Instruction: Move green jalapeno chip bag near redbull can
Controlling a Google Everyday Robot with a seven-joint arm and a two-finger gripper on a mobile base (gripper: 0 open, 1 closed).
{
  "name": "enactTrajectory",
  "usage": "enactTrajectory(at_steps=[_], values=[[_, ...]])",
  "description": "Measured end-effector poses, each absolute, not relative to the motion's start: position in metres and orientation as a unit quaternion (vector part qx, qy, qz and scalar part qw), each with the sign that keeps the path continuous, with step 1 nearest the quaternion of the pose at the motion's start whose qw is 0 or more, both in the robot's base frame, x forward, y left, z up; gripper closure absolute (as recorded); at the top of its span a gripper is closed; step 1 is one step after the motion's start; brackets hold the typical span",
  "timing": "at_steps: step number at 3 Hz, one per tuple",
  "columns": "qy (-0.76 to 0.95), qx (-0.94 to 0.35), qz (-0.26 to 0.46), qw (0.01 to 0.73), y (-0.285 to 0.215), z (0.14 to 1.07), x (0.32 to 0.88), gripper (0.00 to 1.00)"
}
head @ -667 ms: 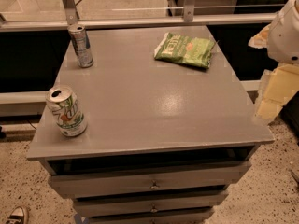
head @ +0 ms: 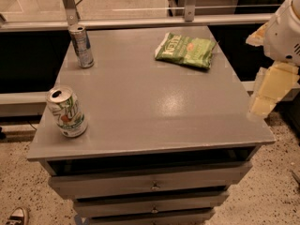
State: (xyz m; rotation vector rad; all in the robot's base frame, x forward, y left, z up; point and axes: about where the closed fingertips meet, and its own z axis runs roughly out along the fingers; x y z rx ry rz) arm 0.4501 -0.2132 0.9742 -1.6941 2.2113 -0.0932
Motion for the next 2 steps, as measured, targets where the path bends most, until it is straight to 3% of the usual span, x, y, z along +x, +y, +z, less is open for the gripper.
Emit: enactTrajectory(at_steps=[2], values=[[0.799,-0.54,-0.015,0.265,-0.218,0.943,0.563,0.0]])
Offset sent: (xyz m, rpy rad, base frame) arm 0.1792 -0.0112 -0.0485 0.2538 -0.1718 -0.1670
